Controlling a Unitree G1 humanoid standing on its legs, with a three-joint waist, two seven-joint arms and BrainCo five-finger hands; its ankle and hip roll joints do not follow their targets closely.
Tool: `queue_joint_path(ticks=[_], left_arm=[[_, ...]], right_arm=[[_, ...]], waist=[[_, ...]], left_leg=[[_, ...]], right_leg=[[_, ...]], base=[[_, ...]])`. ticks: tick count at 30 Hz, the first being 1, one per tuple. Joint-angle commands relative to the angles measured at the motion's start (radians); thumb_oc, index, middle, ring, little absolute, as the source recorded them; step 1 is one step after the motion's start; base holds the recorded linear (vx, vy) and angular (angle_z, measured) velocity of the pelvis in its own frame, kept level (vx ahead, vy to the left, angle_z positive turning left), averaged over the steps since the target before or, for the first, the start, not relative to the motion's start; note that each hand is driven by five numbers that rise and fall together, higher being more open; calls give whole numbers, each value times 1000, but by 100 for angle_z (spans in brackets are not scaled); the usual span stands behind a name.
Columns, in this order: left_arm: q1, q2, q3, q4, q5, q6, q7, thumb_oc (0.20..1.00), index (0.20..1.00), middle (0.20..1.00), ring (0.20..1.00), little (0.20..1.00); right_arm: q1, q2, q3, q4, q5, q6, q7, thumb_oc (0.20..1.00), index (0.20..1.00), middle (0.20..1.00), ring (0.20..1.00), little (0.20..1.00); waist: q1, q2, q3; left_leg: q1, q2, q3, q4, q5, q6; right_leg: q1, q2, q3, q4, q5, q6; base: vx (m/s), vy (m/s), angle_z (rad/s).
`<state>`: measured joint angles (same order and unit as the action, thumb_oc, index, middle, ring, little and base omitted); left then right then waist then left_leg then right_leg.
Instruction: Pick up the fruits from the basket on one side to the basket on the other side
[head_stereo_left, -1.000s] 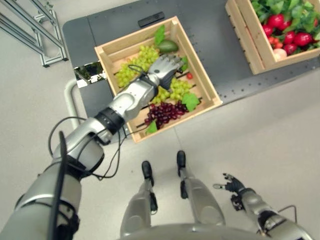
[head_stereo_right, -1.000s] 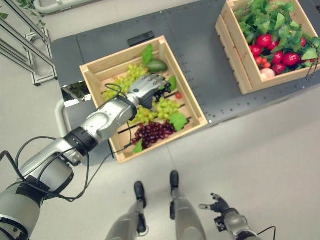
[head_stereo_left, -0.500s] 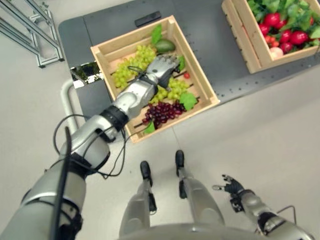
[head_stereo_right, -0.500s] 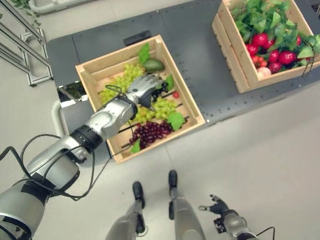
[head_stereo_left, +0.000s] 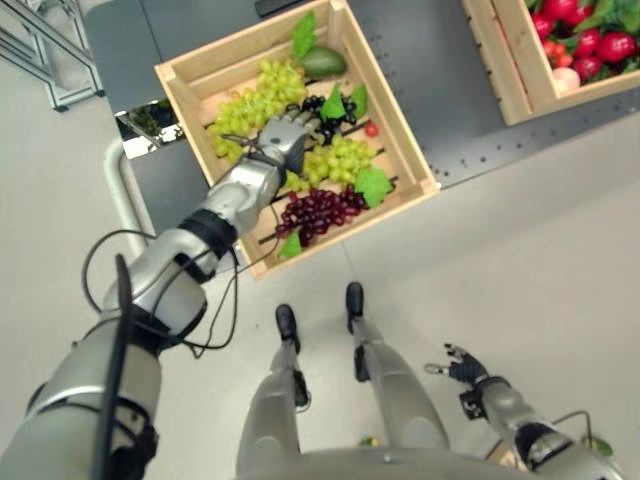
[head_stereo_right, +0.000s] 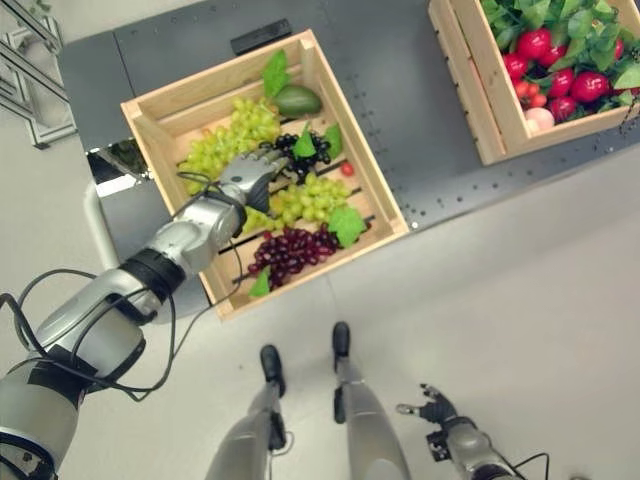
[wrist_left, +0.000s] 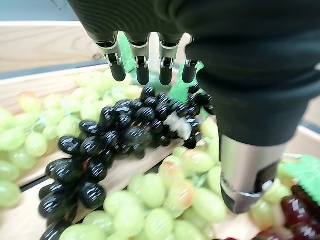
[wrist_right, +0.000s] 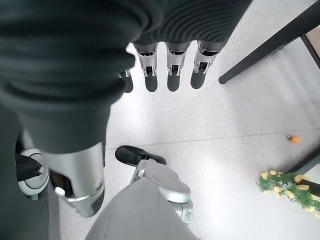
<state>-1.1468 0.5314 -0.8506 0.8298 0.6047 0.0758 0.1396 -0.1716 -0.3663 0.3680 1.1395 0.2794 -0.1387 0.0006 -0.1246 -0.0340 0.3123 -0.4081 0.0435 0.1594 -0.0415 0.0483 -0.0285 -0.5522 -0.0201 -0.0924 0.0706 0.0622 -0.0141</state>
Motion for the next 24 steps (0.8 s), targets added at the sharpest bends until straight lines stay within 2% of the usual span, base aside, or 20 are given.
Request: queue_joint_path(ticks=[1, 8, 9, 12, 24], left_arm=[[-109, 9, 55, 44, -39, 3, 46, 1000, 1000, 1000, 1000, 1000], [-70, 21, 64, 45, -37, 4, 48, 1000, 1000, 1000, 1000, 1000], [-106, 1, 62, 34, -49, 11, 42, 1000, 1000, 1000, 1000, 1000], [-140, 8, 75, 4, -65, 15, 45, 1000, 1000, 1000, 1000, 1000], [-128, 84, 119, -121, -97, 13, 38, 1000, 1000, 1000, 1000, 1000]], right_arm=[[36, -39, -39, -20, 54, -25, -16, 1000, 1000, 1000, 1000, 1000], [52, -44, -50, -24, 68, -36, -19, 1000, 1000, 1000, 1000, 1000], [50, -47, -49, -30, 76, -36, -17, 1000, 1000, 1000, 1000, 1000], [53, -49, -50, -29, 83, -34, -13, 1000, 1000, 1000, 1000, 1000], [70, -57, -69, -51, 93, -30, -6, 1000, 1000, 1000, 1000, 1000]], waist=[[12, 14, 42], [14, 21, 49], [12, 20, 48], [14, 21, 53], [19, 30, 77]], left_leg=[[9, 49, -62, 63, -4, -22], [-8, 50, -77, 62, 4, -27], [-11, 50, -78, 61, 4, -27], [-24, 51, -86, 60, 13, -28], [-42, 54, -92, 53, 14, -32]], right_leg=[[-9, 11, -24, 95, -16, 89], [-30, 8, -40, 99, -25, 84], [-32, 8, -40, 98, -25, 84], [-45, 3, -47, 97, -20, 82], [-80, -1, -59, 122, -30, 83]], base=[[0, 0, 0], [-6, -16, 6], [11, -20, 8], [-8, -17, 4], [0, -2, -1]])
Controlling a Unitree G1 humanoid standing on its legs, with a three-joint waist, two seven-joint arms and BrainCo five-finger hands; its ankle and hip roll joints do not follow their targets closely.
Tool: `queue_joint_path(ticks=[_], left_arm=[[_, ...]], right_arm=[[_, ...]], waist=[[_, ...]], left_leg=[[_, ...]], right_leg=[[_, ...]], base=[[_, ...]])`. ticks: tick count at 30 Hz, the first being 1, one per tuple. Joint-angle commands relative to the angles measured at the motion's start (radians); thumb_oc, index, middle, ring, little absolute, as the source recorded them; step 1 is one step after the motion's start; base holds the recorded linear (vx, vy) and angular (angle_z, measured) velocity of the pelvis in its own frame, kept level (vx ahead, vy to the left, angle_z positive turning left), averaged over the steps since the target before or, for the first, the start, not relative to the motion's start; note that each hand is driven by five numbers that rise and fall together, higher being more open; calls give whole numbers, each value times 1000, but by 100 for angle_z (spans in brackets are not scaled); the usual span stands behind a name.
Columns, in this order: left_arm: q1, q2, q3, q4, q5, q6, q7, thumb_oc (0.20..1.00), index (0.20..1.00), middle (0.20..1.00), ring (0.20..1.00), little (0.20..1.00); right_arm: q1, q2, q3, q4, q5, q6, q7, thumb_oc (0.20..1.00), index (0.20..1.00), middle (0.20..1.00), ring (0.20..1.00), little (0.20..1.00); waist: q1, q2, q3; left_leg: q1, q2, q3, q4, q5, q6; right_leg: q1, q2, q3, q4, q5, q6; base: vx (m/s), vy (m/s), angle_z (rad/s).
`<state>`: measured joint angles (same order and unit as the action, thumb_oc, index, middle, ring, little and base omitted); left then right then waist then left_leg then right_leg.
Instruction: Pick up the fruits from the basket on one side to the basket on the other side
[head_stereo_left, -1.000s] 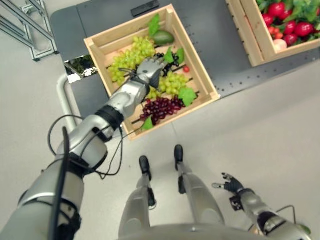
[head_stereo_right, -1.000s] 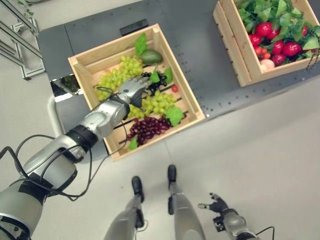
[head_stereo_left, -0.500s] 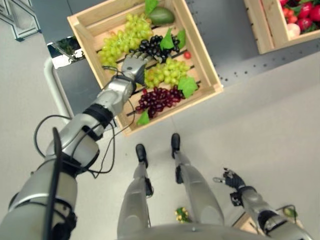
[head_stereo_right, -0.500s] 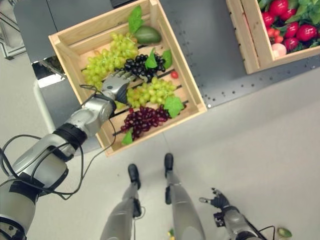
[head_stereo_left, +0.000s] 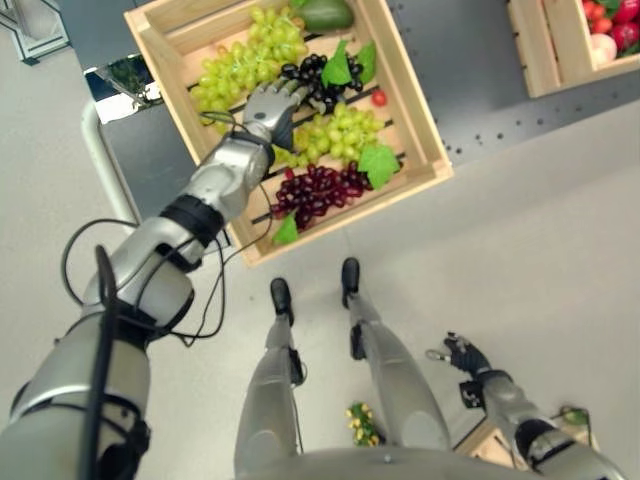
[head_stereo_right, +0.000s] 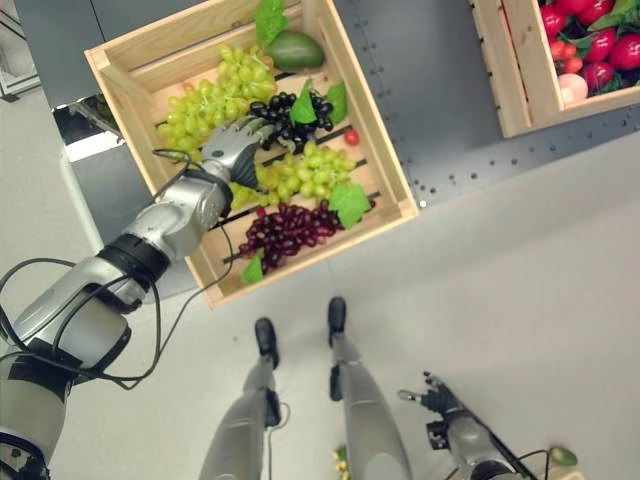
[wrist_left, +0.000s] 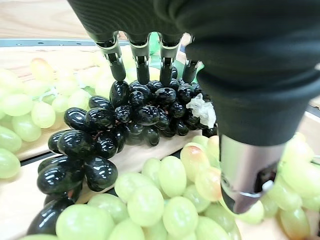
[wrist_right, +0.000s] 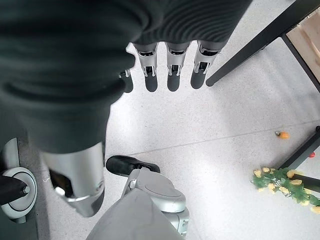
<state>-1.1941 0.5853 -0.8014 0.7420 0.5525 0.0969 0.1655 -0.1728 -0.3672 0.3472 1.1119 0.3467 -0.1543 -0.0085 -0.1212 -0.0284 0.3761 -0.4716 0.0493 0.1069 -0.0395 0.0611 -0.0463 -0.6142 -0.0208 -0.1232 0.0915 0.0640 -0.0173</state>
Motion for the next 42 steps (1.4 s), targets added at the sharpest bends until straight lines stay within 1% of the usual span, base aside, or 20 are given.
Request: queue_joint_path(ticks=[1, 5, 6, 7, 8, 9, 10, 12, 21, 25, 28, 32, 33, 34, 37, 38, 39, 40, 42], left_arm=[[-79, 36, 72, -45, -45, -8, 11, 1000, 1000, 1000, 1000, 1000], [-74, 53, 82, -82, -53, -13, 8, 1000, 1000, 1000, 1000, 1000], [-65, 45, 81, -69, -49, -13, 7, 1000, 1000, 1000, 1000, 1000], [-44, 20, 78, -28, -41, -12, 11, 1000, 1000, 1000, 1000, 1000], [-45, 19, 77, -26, -41, -12, 13, 1000, 1000, 1000, 1000, 1000], [-34, -6, 69, 17, -35, -11, 14, 1000, 1000, 1000, 1000, 1000], [-34, -7, 68, 19, -36, -12, 15, 1000, 1000, 1000, 1000, 1000], [-18, -35, 61, 38, -34, -10, 11, 1000, 1000, 1000, 1000, 1000], [88, -78, 83, 5, -19, -3, -14, 1000, 1000, 1000, 1000, 1000], [101, -109, 75, 42, -18, -2, -15, 1000, 1000, 1000, 1000, 1000], [99, -117, 72, 48, -24, -4, -11, 1000, 1000, 1000, 1000, 1000], [101, -103, 76, 35, -30, -4, -13, 1000, 1000, 1000, 1000, 1000], [114, -115, 71, 123, -19, 13, 29, 1000, 1000, 1000, 1000, 1000], [132, -104, 67, 176, -31, -7, 8, 1000, 1000, 1000, 1000, 1000], [130, -109, 48, 226, -51, -18, 17, 1000, 1000, 1000, 1000, 1000], [108, -190, 25, 303, -62, -25, 10, 1000, 1000, 1000, 1000, 1000], [69, -219, 14, 327, -58, -16, 26, 1000, 1000, 1000, 1000, 1000], [67, -220, 13, 329, -59, -17, 27, 1000, 1000, 1000, 1000, 1000], [24, -187, 1, 347, -58, -10, 29, 1000, 1000, 1000, 1000, 1000]], right_arm=[[71, -57, -50, -20, 26, -16, 3, 1000, 1000, 1000, 1000, 1000], [74, -58, -56, -24, 30, -15, 5, 1000, 1000, 1000, 1000, 1000], [73, -58, -54, -22, 29, -16, 5, 1000, 1000, 1000, 1000, 1000], [71, -59, -48, -26, 28, -18, 6, 1000, 1000, 1000, 1000, 1000], [72, -59, -49, -26, 28, -18, 6, 1000, 1000, 1000, 1000, 1000], [70, -62, -44, -28, 29, -22, 1, 1000, 1000, 1000, 1000, 1000], [71, -62, -45, -28, 29, -23, 1, 1000, 1000, 1000, 1000, 1000], [69, -61, -43, -33, 34, -27, -5, 1000, 1000, 1000, 1000, 1000], [76, -63, -59, -44, 32, -32, -17, 1000, 1000, 1000, 1000, 1000], [75, -67, -54, -52, 28, -29, -19, 1000, 1000, 1000, 1000, 1000], [71, -68, -51, -48, 29, -29, -20, 1000, 1000, 1000, 1000, 1000], [73, -70, -52, -59, 27, -28, -19, 1000, 1000, 1000, 1000, 1000], [63, -67, -43, -49, 24, -24, -24, 1000, 1000, 1000, 1000, 1000], [62, -77, -45, -65, 24, -28, -21, 1000, 1000, 1000, 1000, 1000], [68, -85, -49, -75, 30, -39, -27, 1000, 1000, 1000, 1000, 1000], [60, -83, -30, -74, 25, -46, -29, 1000, 1000, 1000, 1000, 1000], [50, -83, -23, -68, 27, -45, -34, 1000, 1000, 1000, 1000, 1000], [50, -83, -24, -67, 27, -45, -34, 1000, 1000, 1000, 1000, 1000], [51, -87, -20, -63, 33, -40, -38, 1000, 1000, 1000, 1000, 1000]], waist=[[16, 26, 14], [17, 31, 16], [16, 31, 18], [13, 27, 21], [13, 28, 21], [10, 23, 24], [11, 23, 23], [12, 22, 29], [20, 27, 41], [18, 24, 47], [16, 24, 49], [18, 22, 49], [17, 19, 51], [18, 16, 53], [13, 8, 56], [-3, -5, 55], [-9, -11, 52], [-8, -11, 53], [-14, -17, 46]], left_leg=[[19, 48, -40, 51, 2, -15], [10, 50, -46, 48, 5, -17], [10, 51, -46, 49, 5, -17], [8, 51, -45, 49, 5, -18], [8, 51, -45, 49, 5, -18], [5, 52, -43, 51, 5, -18], [5, 52, -44, 51, 5, -18], [-1, 53, -48, 54, 5, -17], [-10, 42, -59, 61, 5, -14], [-14, 39, -62, 63, 6, -12], [-19, 39, -62, 65, 7, -12], [-25, 36, -65, 62, 9, -11], [-27, 37, -64, 62, 12, -11], [-27, 37, -62, 62, 14, -11], [-34, 38, -64, 66, 17, -12], [-35, 40, -63, 63, 20, -14], [-36, 41, -62, 61, 20, -15], [-36, 41, -61, 61, 20, -15], [-39, 45, -57, 53, 23, -16]], right_leg=[[-20, -1, -30, 101, -34, 86], [-35, -3, -35, 110, -38, 85], [-38, -2, -37, 113, -40, 84], [-41, -2, -38, 114, -40, 82], [-41, -2, -38, 114, -40, 82], [-43, -2, -39, 114, -38, 82], [-43, -2, -39, 114, -38, 82], [-48, -2, -40, 118, -39, 82], [-48, -10, -48, 113, -36, 81], [-49, -12, -48, 110, -32, 80], [-49, -15, -47, 108, -30, 80], [-52, -15, -49, 101, -25, 80], [-52, -15, -48, 100, -22, 80], [-53, -15, -48, 99, -20, 80], [-58, -13, -46, 101, -17, 79], [-64, -9, -42, 103, -16, 78], [-68, -7, -40, 102, -14, 79], [-68, -7, -40, 103, -14, 79], [-75, -2, -34, 100, -11, 82]], base=[[0, 0, 0], [0, 0, 0], [0, 0, 0], [0, 0, 0], [0, 0, 0], [0, 0, 0], [0, 0, 0], [-12, -10, 4], [-2, 1, 0], [-22, 14, 5], [-5, 5, 1], [0, 0, 0], [0, 0, 0], [0, 0, 0], [0, 0, 0], [0, 0, 0], [-5, 2, 4], [2, 4, 4], [3, 4, 2]])
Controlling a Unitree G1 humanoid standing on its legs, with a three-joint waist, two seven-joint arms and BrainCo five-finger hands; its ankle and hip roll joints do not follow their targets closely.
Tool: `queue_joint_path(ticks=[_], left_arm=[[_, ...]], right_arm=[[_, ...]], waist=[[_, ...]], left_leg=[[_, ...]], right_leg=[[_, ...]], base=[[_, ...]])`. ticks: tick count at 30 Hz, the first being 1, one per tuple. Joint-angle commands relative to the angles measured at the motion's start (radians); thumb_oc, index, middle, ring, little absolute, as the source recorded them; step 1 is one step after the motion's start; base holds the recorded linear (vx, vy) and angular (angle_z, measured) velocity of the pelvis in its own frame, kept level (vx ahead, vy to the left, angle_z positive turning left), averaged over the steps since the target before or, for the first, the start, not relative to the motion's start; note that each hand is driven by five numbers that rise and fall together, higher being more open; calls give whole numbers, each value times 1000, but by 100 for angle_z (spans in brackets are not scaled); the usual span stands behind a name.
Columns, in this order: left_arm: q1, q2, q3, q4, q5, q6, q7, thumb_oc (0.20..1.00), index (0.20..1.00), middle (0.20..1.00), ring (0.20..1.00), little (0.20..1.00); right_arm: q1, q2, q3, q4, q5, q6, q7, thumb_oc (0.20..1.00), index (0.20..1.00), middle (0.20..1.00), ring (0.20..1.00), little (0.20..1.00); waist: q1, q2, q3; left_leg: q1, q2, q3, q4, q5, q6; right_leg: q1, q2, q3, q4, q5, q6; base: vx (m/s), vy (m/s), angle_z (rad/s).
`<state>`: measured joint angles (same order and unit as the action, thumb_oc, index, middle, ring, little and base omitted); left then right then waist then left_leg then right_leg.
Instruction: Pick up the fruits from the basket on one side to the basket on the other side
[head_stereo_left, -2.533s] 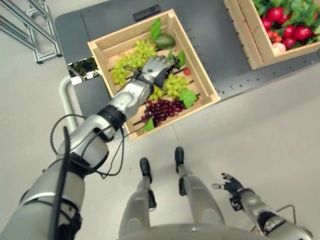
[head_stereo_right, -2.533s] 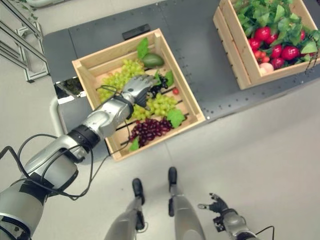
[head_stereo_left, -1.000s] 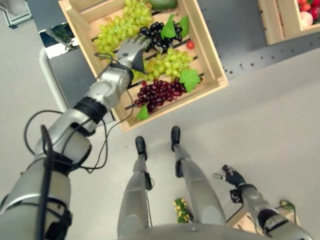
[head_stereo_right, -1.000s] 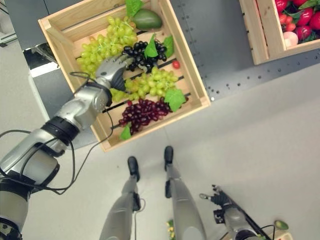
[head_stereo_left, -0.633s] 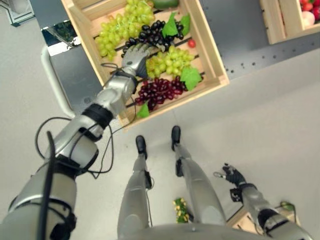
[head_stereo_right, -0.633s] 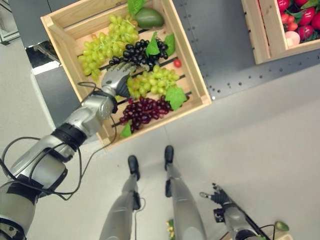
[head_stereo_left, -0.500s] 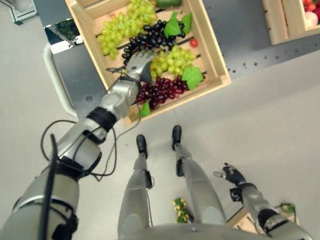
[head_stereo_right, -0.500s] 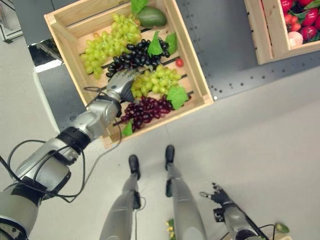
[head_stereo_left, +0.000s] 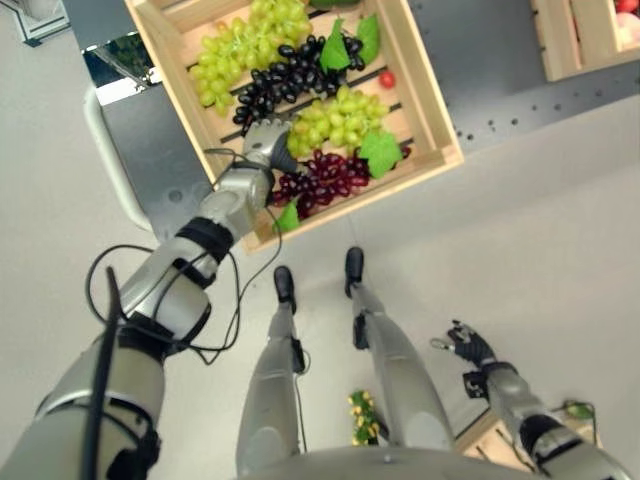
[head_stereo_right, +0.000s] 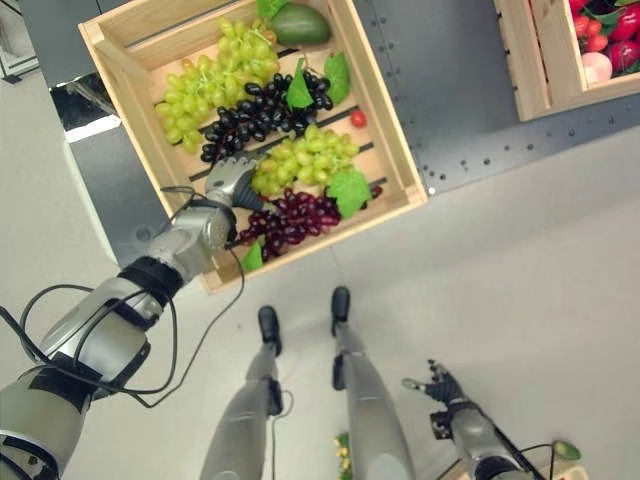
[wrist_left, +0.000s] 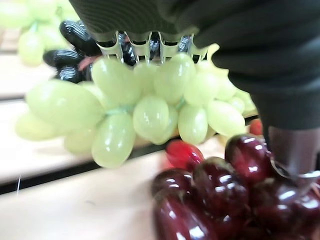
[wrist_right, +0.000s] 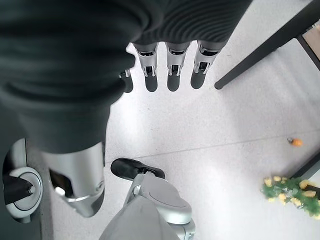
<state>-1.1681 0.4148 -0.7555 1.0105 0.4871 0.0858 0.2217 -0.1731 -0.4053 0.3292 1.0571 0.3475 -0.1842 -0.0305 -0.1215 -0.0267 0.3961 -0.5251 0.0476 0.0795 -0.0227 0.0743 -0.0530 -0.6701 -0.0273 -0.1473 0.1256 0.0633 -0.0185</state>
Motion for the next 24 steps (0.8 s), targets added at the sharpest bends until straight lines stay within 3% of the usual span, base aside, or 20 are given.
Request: queue_joint_path(ticks=[1, 24], left_arm=[[-9, 0, -48, 79, 6, 1, -29, 1000, 1000, 1000, 1000, 1000], [-58, 89, -76, 180, 11, -16, 8, 1000, 1000, 1000, 1000, 1000]], right_arm=[[54, -49, -1, -8, 33, -11, -16, 1000, 1000, 1000, 1000, 1000], [53, -59, 29, -17, 26, -30, -14, 1000, 1000, 1000, 1000, 1000]], waist=[[-14, -18, 25], [-34, -33, 11]], left_leg=[[12, 49, -29, 35, 10, -11], [5, 65, -21, 12, 22, -23]], right_leg=[[-23, 4, -9, 67, -10, 84], [-63, 16, -8, 72, -7, 86]], base=[[12, 6, -4], [-1, -1, -2]])
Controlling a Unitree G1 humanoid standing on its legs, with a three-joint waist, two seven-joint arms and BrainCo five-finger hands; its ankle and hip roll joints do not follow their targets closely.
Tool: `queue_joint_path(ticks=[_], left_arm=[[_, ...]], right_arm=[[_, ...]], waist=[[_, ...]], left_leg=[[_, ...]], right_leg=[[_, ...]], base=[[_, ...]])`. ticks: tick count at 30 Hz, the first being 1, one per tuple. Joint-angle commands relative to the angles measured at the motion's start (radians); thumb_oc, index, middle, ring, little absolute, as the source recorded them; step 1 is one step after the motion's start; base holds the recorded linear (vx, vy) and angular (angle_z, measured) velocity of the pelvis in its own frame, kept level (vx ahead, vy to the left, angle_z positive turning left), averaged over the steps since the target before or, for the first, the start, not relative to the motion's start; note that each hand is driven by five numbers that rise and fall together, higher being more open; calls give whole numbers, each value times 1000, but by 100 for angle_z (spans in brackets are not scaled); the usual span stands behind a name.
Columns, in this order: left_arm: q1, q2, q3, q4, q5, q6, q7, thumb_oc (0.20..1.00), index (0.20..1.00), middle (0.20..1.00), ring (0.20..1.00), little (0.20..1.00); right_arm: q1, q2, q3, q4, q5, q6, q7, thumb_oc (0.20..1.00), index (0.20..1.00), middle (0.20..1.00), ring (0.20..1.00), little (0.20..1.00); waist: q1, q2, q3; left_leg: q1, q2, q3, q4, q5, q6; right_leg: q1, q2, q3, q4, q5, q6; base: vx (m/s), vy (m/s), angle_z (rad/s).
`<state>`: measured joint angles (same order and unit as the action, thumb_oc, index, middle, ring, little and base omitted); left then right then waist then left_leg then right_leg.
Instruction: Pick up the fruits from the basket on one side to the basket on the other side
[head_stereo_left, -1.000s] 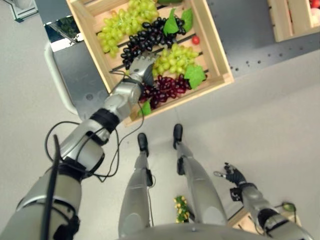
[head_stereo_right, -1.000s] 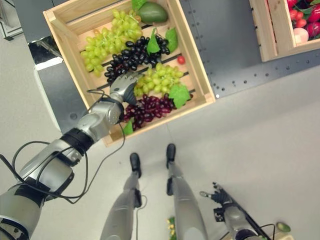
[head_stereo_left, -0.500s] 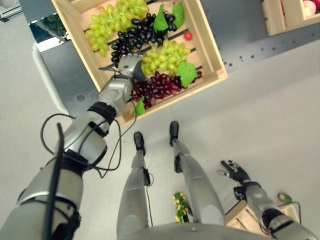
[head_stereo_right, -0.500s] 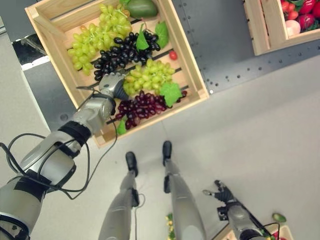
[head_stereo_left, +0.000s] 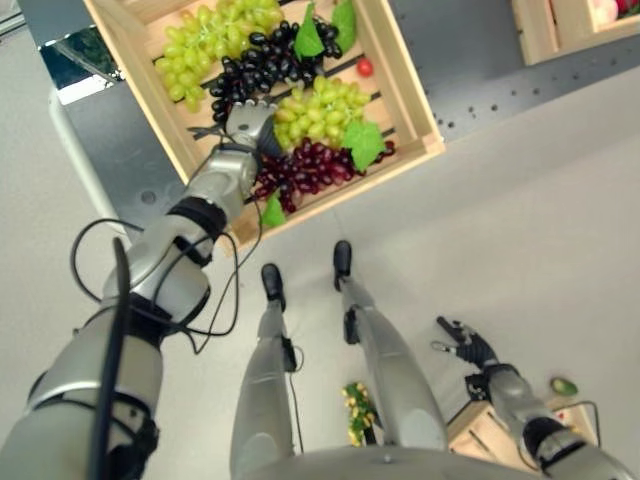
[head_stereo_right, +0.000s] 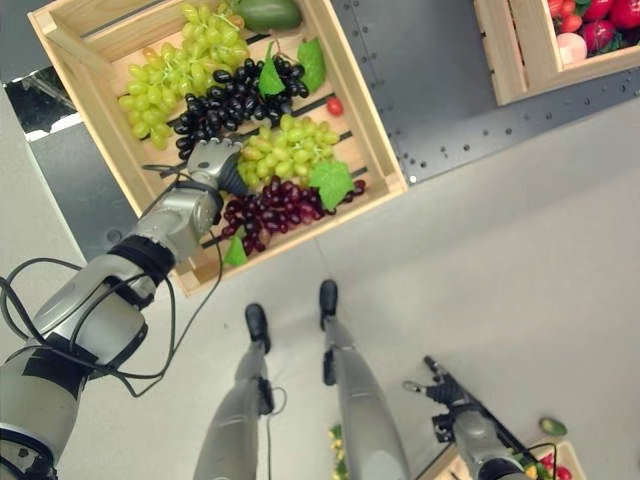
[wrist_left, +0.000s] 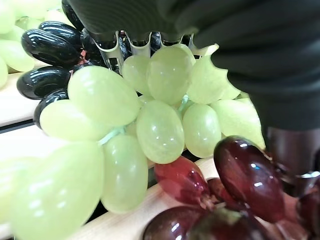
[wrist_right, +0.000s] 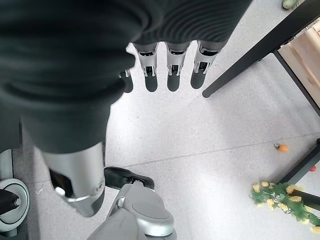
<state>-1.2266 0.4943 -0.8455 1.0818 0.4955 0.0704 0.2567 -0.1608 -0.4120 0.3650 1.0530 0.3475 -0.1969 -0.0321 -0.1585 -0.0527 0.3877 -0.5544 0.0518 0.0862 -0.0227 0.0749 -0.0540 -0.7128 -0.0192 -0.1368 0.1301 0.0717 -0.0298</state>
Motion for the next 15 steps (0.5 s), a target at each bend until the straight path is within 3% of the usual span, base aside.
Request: queue_joint_path(ticks=[1, 8, 9, 10, 11, 12, 15], left_arm=[[7, 10, 16, 108, 2, -1, -26, 1000, 1000, 1000, 1000, 1000], [3, 15, 21, 90, -10, -2, -25, 1000, 1000, 1000, 1000, 1000], [3, 14, 23, 88, -14, -2, -26, 890, 890, 890, 890, 890], [3, 14, 23, 88, -14, -2, -26, 551, 551, 551, 551, 551], [2, 13, 22, 88, -15, -2, -27, 322, 322, 322, 322, 322], [5, 13, 24, 88, -16, -3, -29, 200, 200, 200, 200, 200], [-3, 14, 23, 82, -25, -2, -31, 200, 200, 200, 200, 200]], right_arm=[[41, -53, -8, -14, 27, -17, -12, 1000, 1000, 1000, 1000, 1000], [44, -55, -11, -13, 32, -18, -10, 1000, 1000, 1000, 1000, 1000], [45, -53, -11, -11, 33, -18, -8, 1000, 1000, 1000, 1000, 1000], [45, -53, -11, -11, 33, -18, -8, 1000, 1000, 1000, 1000, 1000], [42, -53, -9, -8, 33, -18, -8, 1000, 1000, 1000, 1000, 1000], [44, -54, -9, -11, 31, -17, -7, 1000, 1000, 1000, 1000, 1000], [43, -54, -11, -9, 35, -17, -6, 1000, 1000, 1000, 1000, 1000]], waist=[[3, -7, 19], [6, -4, 24], [7, -3, 25], [7, -3, 25], [7, -2, 25], [8, -2, 26], [9, -1, 27]], left_leg=[[33, 61, -28, 12, 22, -22], [21, 59, -33, 14, 25, -22], [20, 57, -33, 15, 25, -21], [20, 57, -33, 15, 25, -21], [20, 56, -35, 16, 24, -20], [20, 56, -35, 15, 24, -20], [19, 54, -35, 15, 23, -21]], right_leg=[[-21, 7, -19, 67, -16, 98], [-29, 4, -24, 69, -14, 98], [-32, 4, -25, 71, -14, 98], [-32, 4, -25, 71, -14, 98], [-33, 4, -25, 71, -14, 98], [-33, 4, -24, 70, -14, 98], [-33, 2, -26, 70, -13, 99]], base=[[0, 0, 0], [0, 0, 0], [0, 0, 0], [0, 0, 0], [0, 0, 0], [0, 0, 0], [0, 0, 0]])
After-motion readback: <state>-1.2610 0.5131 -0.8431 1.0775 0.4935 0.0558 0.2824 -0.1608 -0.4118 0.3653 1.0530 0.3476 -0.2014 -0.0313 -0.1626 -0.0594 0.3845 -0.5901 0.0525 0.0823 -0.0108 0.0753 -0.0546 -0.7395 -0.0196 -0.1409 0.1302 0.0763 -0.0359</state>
